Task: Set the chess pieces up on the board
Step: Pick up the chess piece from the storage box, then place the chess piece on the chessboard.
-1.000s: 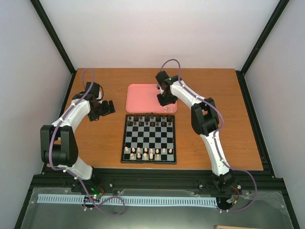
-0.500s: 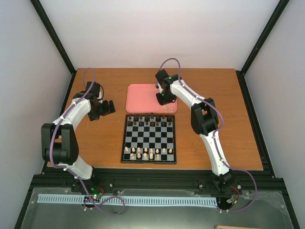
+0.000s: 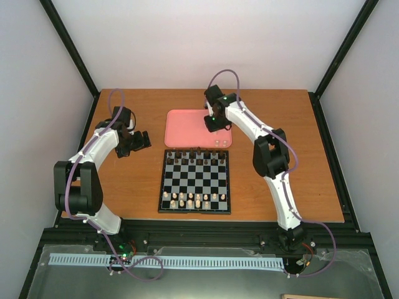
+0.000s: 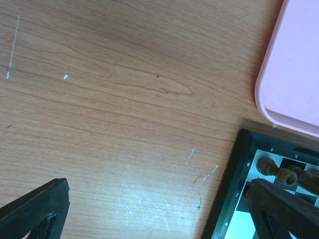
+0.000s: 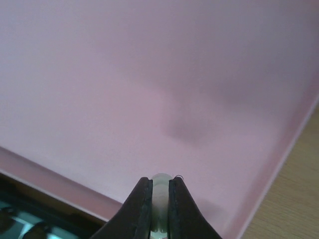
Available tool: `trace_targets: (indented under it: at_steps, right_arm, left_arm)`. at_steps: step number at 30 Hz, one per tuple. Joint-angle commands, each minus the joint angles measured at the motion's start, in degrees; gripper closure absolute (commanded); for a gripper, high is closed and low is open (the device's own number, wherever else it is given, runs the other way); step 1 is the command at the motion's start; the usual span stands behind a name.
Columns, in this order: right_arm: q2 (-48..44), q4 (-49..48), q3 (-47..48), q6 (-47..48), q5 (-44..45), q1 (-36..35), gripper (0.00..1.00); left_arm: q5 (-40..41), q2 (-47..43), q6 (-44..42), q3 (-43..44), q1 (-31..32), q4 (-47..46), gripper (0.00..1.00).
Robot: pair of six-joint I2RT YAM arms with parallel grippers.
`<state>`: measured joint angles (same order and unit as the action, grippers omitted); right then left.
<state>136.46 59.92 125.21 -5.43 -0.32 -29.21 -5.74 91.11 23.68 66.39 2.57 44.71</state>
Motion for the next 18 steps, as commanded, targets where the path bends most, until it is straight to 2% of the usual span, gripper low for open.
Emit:
trace_targets:
  at_steps: [1,9,14,18]
  right_arm:
    - [-8.70,-4.60,0.61,-0.33,1.35,0.47,0.97]
    - [-14.66,-0.98,2.69,-1.01,-1.15,-0.05,0.97]
    - [-24.55,0.64,-8.86,-2.94,-3.69,-3.20,0.97]
    - [-32.94,4.62,-17.93,-6.03,-2.08,-8.68,0.97]
  left_arm:
    - [-0.24,-1.68,-0.92,1.03,0.09,0.01,0.00]
    - [-0.52,-2.23,-0.97,0.89,0.09,-0.41,0.00]
    - [-0.71,-2.57,-1.25,0.94,0.09,-0.32,0.00]
    - [-1.44,-3.24,-1.37,0.45,0.13,-0.62,0.00]
